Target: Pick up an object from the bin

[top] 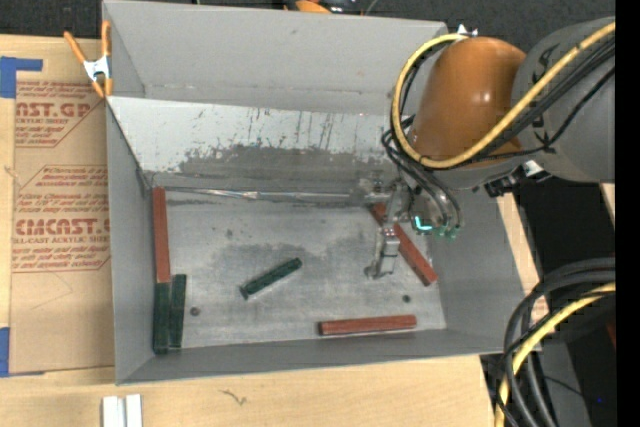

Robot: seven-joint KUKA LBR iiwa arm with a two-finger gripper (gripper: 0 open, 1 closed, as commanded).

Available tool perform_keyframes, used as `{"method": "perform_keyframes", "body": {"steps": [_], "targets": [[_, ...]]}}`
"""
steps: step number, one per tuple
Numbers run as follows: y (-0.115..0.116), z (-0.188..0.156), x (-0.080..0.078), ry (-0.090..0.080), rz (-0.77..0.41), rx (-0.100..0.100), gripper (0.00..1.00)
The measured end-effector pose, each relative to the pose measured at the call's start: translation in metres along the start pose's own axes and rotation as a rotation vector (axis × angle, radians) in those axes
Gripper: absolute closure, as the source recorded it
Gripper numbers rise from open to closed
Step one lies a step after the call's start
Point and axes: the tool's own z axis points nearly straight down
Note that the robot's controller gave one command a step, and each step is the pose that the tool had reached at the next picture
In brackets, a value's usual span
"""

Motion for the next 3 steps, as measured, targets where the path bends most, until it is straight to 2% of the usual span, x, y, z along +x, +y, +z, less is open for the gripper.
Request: {"method": "perform_keyframes", "body": {"steps": [1,2,3], "targets": [[0.077,0.102,0.023,0.000,-0.246,-0.001,0.00],[0.115,0.111,0.042,-0.004,-0.318,-0.001,0.00],[0.113,0.110,0.040,-0.007,-0.315,0.000,1.00]]}}
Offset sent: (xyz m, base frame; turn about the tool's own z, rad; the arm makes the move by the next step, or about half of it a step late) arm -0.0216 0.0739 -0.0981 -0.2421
